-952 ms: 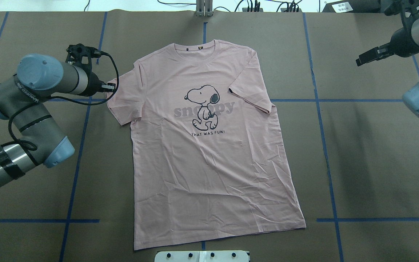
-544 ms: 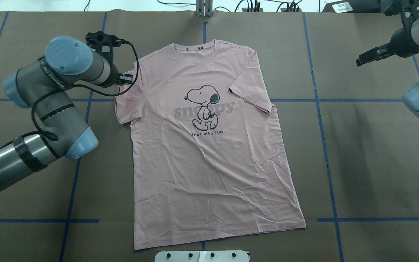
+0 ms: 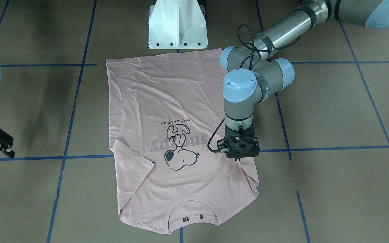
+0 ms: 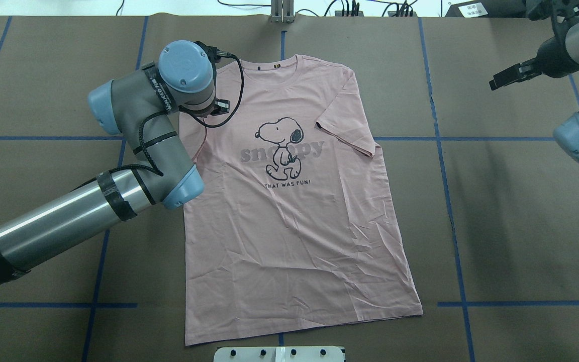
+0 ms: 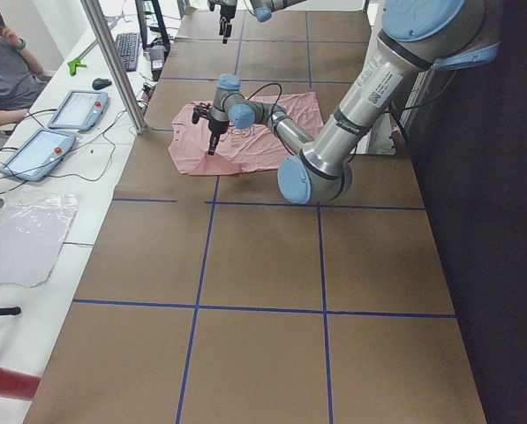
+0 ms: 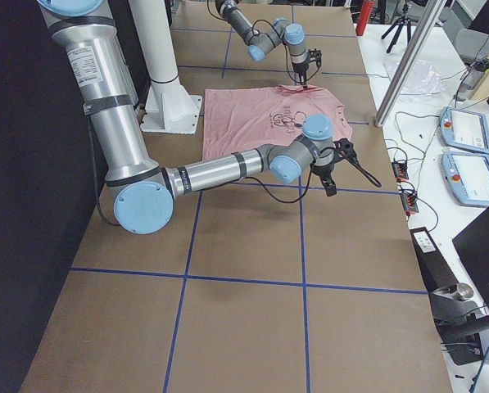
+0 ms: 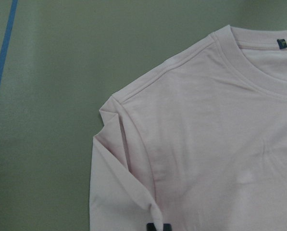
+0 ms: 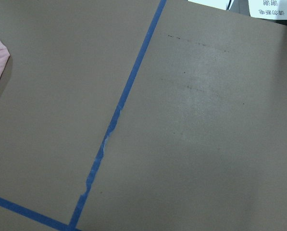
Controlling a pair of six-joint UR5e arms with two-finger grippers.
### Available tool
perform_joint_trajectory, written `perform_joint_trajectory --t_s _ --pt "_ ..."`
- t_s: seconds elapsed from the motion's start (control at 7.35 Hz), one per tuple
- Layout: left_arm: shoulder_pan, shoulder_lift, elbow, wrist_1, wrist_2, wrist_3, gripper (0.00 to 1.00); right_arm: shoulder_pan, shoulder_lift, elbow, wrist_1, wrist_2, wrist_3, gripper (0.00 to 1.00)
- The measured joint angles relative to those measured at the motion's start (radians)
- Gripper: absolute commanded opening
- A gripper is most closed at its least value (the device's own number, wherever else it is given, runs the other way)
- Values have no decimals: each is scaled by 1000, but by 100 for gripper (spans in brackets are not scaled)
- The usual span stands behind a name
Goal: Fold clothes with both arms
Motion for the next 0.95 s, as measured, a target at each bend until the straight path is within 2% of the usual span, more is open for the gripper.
perform_joint_trajectory --t_s 0.27,0.41,0.68,0.95 --pt "2 -7 14 -9 3 50 100 -1 1 2 0 0 4 100" --pt "2 -1 -21 -13 -3 84 100 -1 2 7 0 1 9 100" --pt "3 63 -169 -11 -52 124 100 -13 1 36 0 0 81 100" --pt "8 168 -361 -5 -79 128 100 -79 -29 124 -2 -19 225 100"
